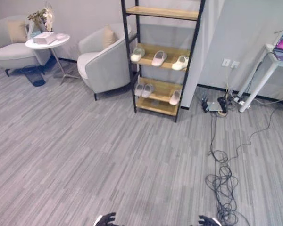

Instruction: Arrange the slippers neatly on the shoe rack.

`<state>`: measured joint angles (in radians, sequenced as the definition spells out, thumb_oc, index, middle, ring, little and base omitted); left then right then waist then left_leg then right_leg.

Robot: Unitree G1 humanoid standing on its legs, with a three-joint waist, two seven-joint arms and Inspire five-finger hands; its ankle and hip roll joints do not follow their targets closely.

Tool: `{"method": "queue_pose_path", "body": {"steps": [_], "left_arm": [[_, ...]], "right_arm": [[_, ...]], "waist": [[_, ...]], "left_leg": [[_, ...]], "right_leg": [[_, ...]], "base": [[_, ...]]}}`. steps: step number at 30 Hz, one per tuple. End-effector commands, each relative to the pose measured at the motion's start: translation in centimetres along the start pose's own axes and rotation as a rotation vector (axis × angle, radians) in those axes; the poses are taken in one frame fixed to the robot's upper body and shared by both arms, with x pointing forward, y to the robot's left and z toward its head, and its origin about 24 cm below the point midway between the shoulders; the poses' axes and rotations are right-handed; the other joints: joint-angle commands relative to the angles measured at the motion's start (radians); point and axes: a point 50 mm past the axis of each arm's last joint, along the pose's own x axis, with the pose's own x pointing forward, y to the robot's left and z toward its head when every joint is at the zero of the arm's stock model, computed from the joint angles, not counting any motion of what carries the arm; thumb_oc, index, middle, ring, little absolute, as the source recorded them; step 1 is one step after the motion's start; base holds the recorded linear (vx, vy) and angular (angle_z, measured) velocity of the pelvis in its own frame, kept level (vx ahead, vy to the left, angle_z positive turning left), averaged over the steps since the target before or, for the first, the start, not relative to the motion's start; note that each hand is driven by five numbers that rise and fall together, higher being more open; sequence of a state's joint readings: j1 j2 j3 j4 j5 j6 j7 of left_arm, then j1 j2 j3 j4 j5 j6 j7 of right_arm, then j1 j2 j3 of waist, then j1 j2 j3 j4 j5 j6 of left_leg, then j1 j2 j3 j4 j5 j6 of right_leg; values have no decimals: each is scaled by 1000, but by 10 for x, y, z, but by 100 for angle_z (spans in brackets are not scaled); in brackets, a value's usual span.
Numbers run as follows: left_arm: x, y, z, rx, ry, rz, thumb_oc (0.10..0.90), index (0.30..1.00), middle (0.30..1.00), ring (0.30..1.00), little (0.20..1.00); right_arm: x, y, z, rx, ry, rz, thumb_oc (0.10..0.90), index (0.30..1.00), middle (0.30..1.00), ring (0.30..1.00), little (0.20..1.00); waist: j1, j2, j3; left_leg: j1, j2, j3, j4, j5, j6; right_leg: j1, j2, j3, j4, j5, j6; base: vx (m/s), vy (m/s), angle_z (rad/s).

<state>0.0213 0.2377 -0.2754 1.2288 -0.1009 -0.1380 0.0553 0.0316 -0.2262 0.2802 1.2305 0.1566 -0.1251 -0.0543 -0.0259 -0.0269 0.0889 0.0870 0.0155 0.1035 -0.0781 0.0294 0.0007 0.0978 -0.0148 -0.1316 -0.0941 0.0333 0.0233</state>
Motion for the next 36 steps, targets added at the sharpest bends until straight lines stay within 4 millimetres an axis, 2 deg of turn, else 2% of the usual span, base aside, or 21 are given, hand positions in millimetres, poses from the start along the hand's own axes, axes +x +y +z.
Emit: {"method": "queue_pose_path", "body": {"steps": [1, 11, 12, 13, 14, 15, 16, 17, 20, 23, 24, 25, 27, 29, 32, 33, 34, 36], "left_arm": [[6, -15, 23, 50, -55, -34, 800, 900, 900, 900, 900], [6, -18, 25, 46, -57, -46, 800, 900, 900, 900, 900], [6, -19, 27, 40, -59, -50, 800, 900, 900, 900, 900], [6, -19, 27, 40, -59, -50, 800, 900, 900, 900, 900], [6, -22, 28, 43, -62, -56, 800, 900, 900, 900, 900], [7, -22, 30, 37, -65, -56, 800, 900, 900, 900, 900], [7, -22, 30, 37, -65, -56, 800, 900, 900, 900, 900], [7, -22, 31, 35, -69, -55, 800, 900, 900, 900, 900], [6, -22, 28, 31, -58, -51, 800, 900, 900, 900, 900], [6, -21, 24, 39, -46, -51, 800, 900, 900, 900, 900], [6, -20, 22, 46, -39, -50, 800, 900, 900, 900, 900], [6, -20, 22, 44, -39, -48, 800, 900, 900, 900, 900], [6, -20, 22, 34, -40, -45, 800, 900, 900, 900, 900], [4, -18, 14, 12, -15, -36, 800, 900, 900, 900, 900], [4, -16, 13, 3, -13, -32, 800, 900, 900, 900, 900], [5, -15, 16, 5, -20, -34, 800, 900, 900, 900, 900], [6, -14, 19, 9, -30, -31, 800, 900, 900, 900, 900], [7, -11, 28, 10, -55, -25, 800, 900, 900, 900, 900]], "right_arm": [[2, -14, 5, -73, -5, -27, 800, 900, 900, 900, 900], [2, -13, 4, -76, 4, -19, 800, 900, 900, 900, 900], [2, -14, 4, -76, 5, -20, 800, 900, 900, 900, 900], [2, -14, 4, -76, 5, -21, 800, 900, 900, 900, 900], [2, -16, 4, -74, 9, -29, 800, 900, 900, 900, 900], [2, -18, 4, -74, 7, -32, 800, 900, 900, 900, 900], [2, -18, 4, -73, 7, -32, 800, 900, 900, 900, 900], [2, -20, 5, -72, 7, -42, 800, 900, 900, 900, 900], [2, -21, 5, -59, 6, -44, 800, 900, 900, 900, 900], [2, -21, 5, -49, 4, -43, 800, 900, 900, 900, 900], [3, -21, 9, -46, -8, -48, 800, 900, 900, 900, 900], [3, -21, 13, -47, -18, -48, 800, 900, 900, 900, 900], [4, -20, 16, -48, -27, -48, 800, 900, 900, 900, 900], [4, -16, 18, -66, -31, -29, 800, 900, 900, 900, 900], [5, -13, 23, -78, -43, -16, 800, 900, 900, 900, 900], [6, -9, 29, -93, -64, 2, 800, 900, 900, 900, 900], [7, -7, 35, -95, -81, 8, 800, 900, 900, 900, 900], [8, -7, 46, -96, -115, 12, 800, 900, 900, 900, 900]], "waist": [[-4, -4, -8], [-23, -4, 25], [-22, -10, 37], [-22, -9, 37], [-18, -15, 53], [-15, -21, 63], [-16, -20, 63], [-8, -22, 77], [8, -25, 77], [21, -23, 75], [37, -14, 76], [50, -13, 81], [59, -15, 85], [71, -22, 62], [85, -37, 45], [104, -50, 30], [106, -53, 36], [93, -49, 57]], "left_leg": [[-5, 55, 38, 3, -16, -61], [-21, 74, 32, 90, -44, -71], [-46, 79, 30, 161, -62, -75], [-49, 80, 29, 166, -64, -75], [-87, 90, 29, 245, -63, -81], [-120, 98, 28, 312, -54, -85], [-125, 99, 26, 318, -57, -86], [-169, 104, 27, 384, -31, -84], [-231, 82, 35, 348, -46, -65], [-275, 73, 52, 294, -13, -62], [-311, 60, 51, 246, 32, -67], [-342, 53, 44, 243, 53, -70], [-357, 52, 37, 252, 53, -72], [-331, 37, 24, 259, 24, -50], [-332, 26, 33, 288, -9, -30], [-312, 7, 42, 296, -43, 0], [-292, -5, 43, 298, -62, 17], [-238, -22, 35, 288, -93, 54]], "right_leg": [[2, -20, -28, 7, -25, 79], [-10, -14, -20, 64, -51, 48], [-11, -16, -12, 70, -58, 41], [-12, -15, -13, 70, -58, 41], [-7, -19, -9, 73, -61, 35], [-4, -24, -6, 79, -63, 29], [-6, -23, -7, 79, -64, 28], [4, -25, -7, 86, -72, 19], [28, -22, 0, 79, -94, 21], [54, -14, 9, 66, -110, 24], [77, 5, 27, 59, -126, 21], [95, 11, 45, 56, -136, 17], [104, 11, 61, 61, -146, 15], [123, -3, 87, 82, -171, 20], [129, -29, 94, 112, -185, 36], [104, -65, 93, 221, -146, 72], [63, -86, 93, 314, -111, 96], [-39, -104, 111, 530, 29, 136]], "base": [[0, 0, 0], [-3, -44, 3], [-9, -42, 4], [-18, -72, 4], [-6, -57, 6], [-7, -57, 6], [54, -51, 6], [48, -23, 5], [203, -14, -5], [216, 20, -7], [283, 37, 0], [284, 37, -1], [207, 62, -18], [292, 110, -58], [287, 109, -69], [282, 116, -43], [362, 156, -52], [194, 105, -44]]}}
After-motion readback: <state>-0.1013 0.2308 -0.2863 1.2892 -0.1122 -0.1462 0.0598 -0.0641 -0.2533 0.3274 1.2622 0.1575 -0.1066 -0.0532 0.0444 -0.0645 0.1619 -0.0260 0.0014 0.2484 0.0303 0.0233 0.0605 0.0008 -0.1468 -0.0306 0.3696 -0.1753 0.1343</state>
